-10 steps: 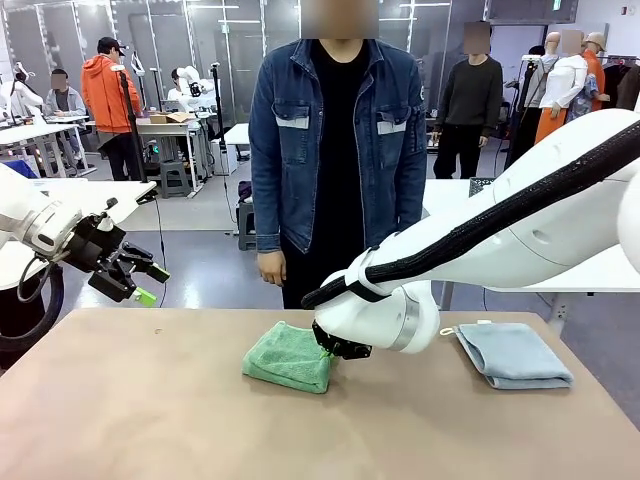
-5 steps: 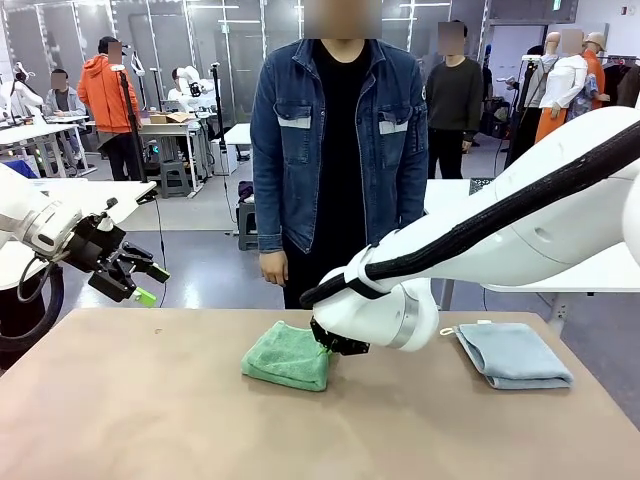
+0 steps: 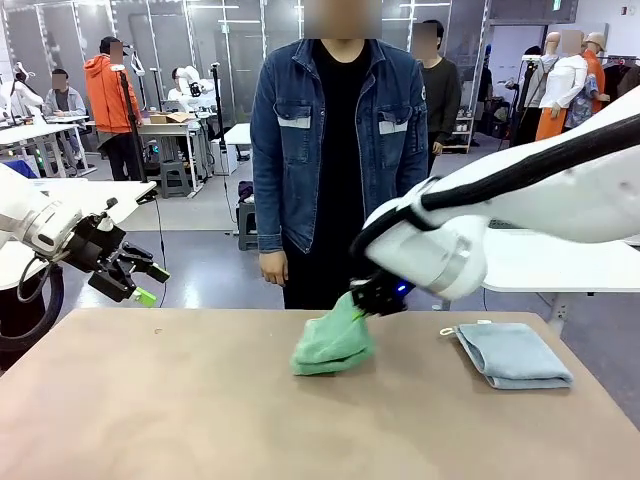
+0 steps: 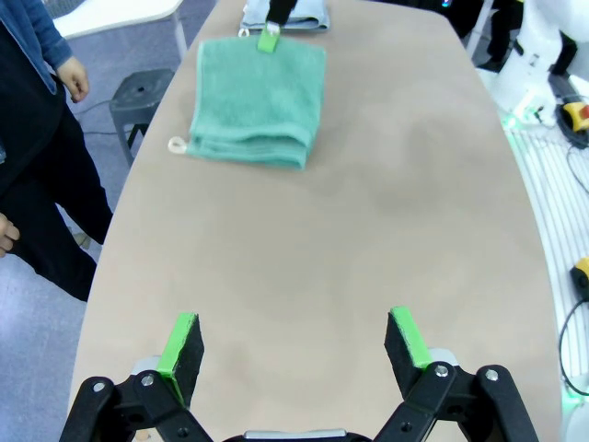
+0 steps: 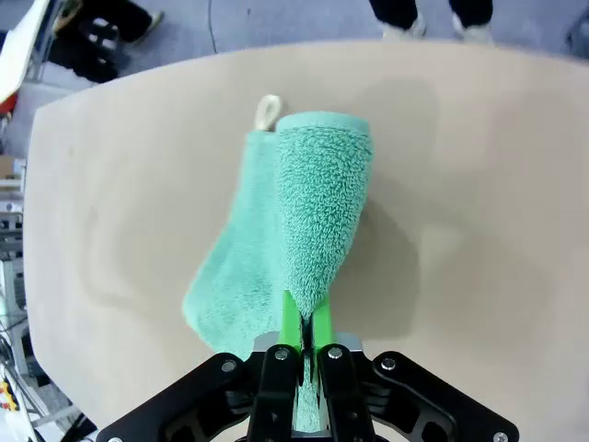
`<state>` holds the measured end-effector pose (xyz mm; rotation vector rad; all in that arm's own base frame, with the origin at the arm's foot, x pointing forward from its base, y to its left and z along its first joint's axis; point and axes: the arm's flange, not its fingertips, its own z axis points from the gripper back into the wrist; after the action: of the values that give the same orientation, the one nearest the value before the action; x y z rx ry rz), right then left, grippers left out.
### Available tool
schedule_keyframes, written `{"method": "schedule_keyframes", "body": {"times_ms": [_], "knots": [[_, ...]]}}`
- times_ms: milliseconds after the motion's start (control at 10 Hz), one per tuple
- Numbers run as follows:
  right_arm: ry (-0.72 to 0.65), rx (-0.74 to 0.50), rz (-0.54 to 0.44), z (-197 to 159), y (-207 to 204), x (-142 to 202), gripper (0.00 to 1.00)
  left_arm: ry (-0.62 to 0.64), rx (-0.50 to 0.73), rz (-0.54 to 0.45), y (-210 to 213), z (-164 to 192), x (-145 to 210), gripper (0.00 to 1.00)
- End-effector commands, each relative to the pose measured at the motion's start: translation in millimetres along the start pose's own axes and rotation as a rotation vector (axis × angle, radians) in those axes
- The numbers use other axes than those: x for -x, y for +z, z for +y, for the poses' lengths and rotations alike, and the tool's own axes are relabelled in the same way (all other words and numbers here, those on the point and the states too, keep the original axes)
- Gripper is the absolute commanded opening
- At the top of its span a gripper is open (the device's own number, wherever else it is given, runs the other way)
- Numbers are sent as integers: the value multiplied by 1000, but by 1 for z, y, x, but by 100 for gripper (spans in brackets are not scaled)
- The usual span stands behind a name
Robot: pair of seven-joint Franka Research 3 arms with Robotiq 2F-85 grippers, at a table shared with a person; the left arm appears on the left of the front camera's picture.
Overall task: Fold the towels and place them in the basket.
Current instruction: Stack the folded Towel with hook on the right side of the table.
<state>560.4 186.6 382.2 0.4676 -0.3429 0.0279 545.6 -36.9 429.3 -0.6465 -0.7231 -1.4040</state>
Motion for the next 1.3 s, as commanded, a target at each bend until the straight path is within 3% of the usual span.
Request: {"method": "schedule_keyframes", "body": {"times_ms": [0, 200, 600, 1200], "knots": [[76, 10, -16, -32, 38, -4, 5, 2, 1, 3, 0, 0, 0, 100], [108, 5, -4, -55, 71, -21, 5, 2, 1, 3, 0, 0, 0, 100], [201, 30, 117, -94, 129, -34, 5, 2, 1, 3, 0, 0, 0, 100], [152, 14, 106, -146, 176, -48, 5, 2, 1, 3, 0, 0, 0, 100]]}}
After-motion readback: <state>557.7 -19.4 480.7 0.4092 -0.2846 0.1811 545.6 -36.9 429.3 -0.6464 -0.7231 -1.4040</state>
